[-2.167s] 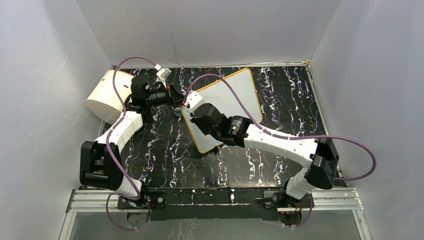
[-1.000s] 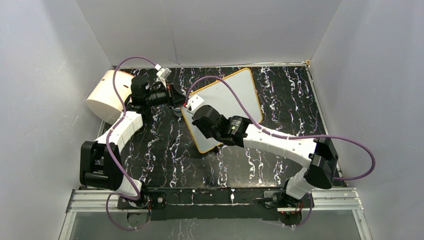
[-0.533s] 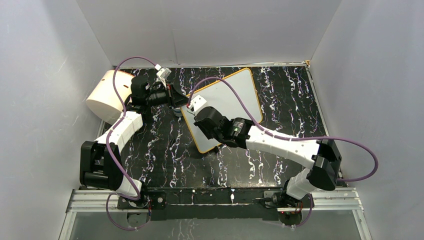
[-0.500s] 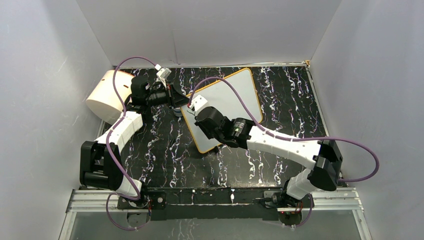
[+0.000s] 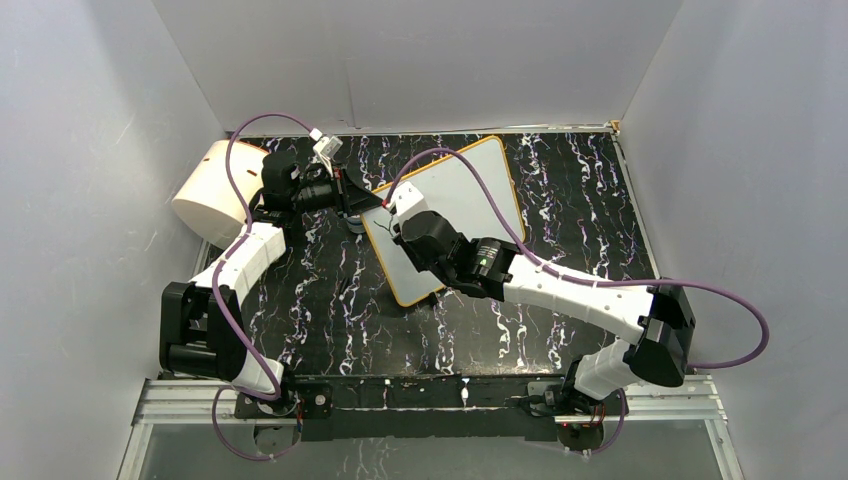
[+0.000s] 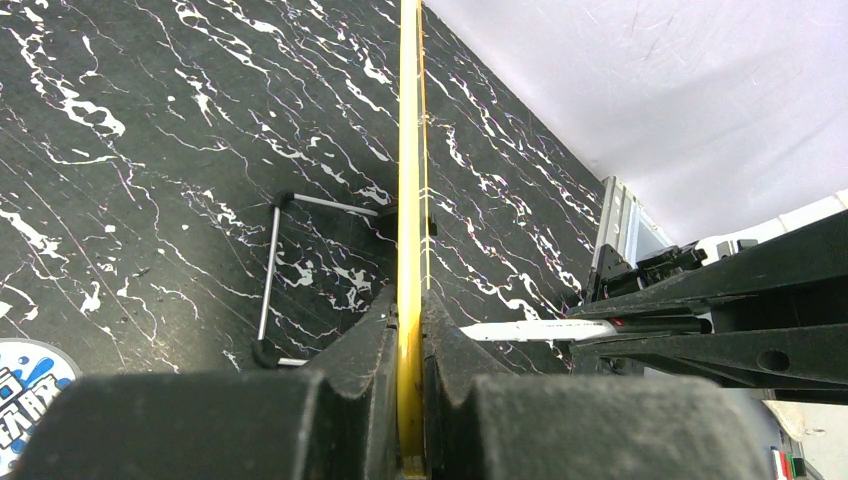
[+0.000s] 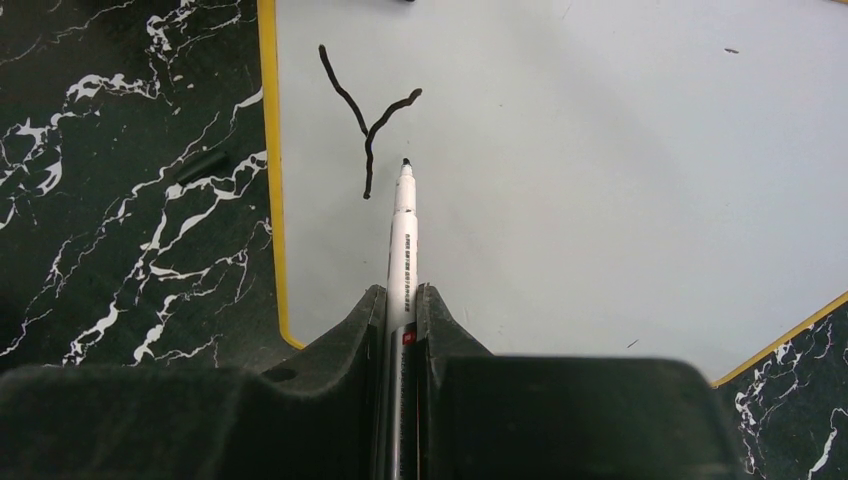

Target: Write a sentence on the whiteboard

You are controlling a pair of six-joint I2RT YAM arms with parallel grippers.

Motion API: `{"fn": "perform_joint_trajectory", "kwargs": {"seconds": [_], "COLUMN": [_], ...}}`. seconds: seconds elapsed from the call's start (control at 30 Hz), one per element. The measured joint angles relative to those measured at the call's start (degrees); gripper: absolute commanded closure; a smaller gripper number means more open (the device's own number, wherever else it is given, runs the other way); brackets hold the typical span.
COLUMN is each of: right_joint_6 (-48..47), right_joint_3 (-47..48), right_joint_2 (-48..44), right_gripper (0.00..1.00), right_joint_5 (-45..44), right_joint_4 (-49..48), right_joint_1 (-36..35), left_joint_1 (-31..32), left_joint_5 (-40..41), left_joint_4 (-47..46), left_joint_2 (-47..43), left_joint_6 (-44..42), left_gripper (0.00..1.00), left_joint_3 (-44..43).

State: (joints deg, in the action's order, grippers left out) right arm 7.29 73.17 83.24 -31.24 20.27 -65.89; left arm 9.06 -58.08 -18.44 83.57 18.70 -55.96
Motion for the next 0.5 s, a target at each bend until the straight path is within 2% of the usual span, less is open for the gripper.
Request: {"fn": "perform_joint_trajectory", "kwargs": {"seconds": [0.5], "right_joint_6": [-0.1], "right_joint_3": [0.0], "right_joint_2": [1.5], "right_gripper": [1.00], "right_joint_5": [-0.1], "right_joint_4": [-1.2], "right_joint_1": [0.3], "left_joint_1": [0.0], "left_joint_5": [0.0], "left_joint_4": [0.0], "left_joint_2": [0.0], "left_joint_6": [0.2], "left_gripper": [1.00], "left_joint_3": [0.0]}}
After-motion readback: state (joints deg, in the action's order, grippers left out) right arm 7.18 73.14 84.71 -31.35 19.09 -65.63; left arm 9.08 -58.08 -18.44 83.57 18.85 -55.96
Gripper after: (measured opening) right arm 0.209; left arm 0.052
